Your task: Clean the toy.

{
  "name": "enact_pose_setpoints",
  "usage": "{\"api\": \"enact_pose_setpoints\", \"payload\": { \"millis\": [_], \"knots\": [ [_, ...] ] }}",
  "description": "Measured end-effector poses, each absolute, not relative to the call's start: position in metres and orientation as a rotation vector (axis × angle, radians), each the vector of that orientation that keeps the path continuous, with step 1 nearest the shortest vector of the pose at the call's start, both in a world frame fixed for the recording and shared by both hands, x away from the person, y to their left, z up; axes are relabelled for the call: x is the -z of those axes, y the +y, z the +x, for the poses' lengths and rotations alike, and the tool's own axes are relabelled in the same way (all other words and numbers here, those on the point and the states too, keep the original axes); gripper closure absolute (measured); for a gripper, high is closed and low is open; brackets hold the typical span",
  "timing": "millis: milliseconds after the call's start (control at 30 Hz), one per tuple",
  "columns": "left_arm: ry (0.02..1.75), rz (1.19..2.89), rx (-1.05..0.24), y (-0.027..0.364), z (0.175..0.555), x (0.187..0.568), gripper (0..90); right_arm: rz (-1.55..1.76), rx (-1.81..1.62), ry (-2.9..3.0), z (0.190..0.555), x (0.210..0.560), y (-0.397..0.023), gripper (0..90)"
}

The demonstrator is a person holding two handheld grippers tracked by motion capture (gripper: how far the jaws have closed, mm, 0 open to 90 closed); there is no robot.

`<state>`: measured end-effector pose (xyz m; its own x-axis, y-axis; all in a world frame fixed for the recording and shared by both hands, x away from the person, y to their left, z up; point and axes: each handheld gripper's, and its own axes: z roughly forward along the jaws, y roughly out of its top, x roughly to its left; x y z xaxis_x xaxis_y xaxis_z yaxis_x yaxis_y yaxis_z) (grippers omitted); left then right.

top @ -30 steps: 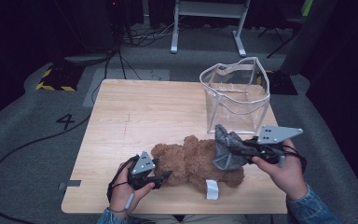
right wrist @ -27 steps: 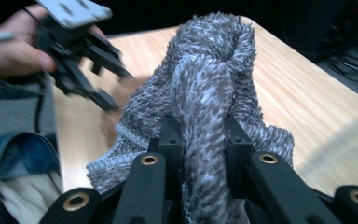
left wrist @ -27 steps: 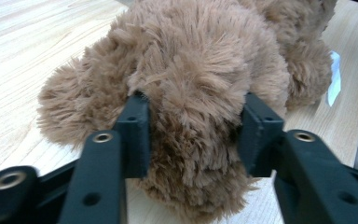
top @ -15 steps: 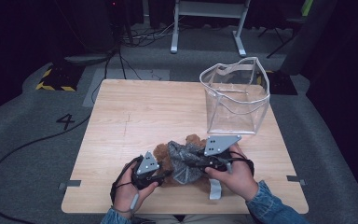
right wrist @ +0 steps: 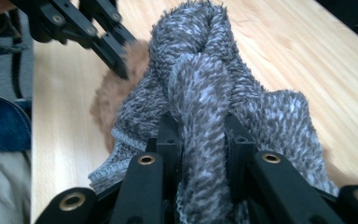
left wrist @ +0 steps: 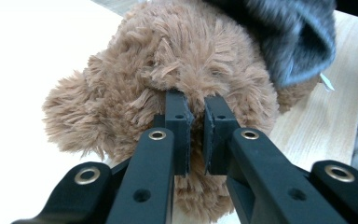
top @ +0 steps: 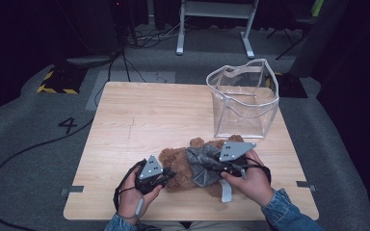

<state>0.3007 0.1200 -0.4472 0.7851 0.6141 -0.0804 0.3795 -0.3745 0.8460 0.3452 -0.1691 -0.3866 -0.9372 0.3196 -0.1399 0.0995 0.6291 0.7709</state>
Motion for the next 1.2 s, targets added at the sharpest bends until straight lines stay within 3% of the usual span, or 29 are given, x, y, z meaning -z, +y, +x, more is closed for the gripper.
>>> {"api": "enact_pose_setpoints", "payload": {
  "millis": [867,1000,1200],
  "knots": [
    [0.758,1.959,-0.338,0.119,0.302,0.446,79.8,0.864,-1.099,2.418,0.355,0.421,-0.314,74.1],
    [0.746,1.931,-0.356,0.121,0.299,0.443,71.0,0.828,-1.162,2.360,0.345,0.398,-0.317,74.2],
    [0.735,1.953,-0.371,0.121,0.292,0.438,44.5,0.632,-1.251,2.381,0.328,0.362,-0.281,74.2]
  ]
}}
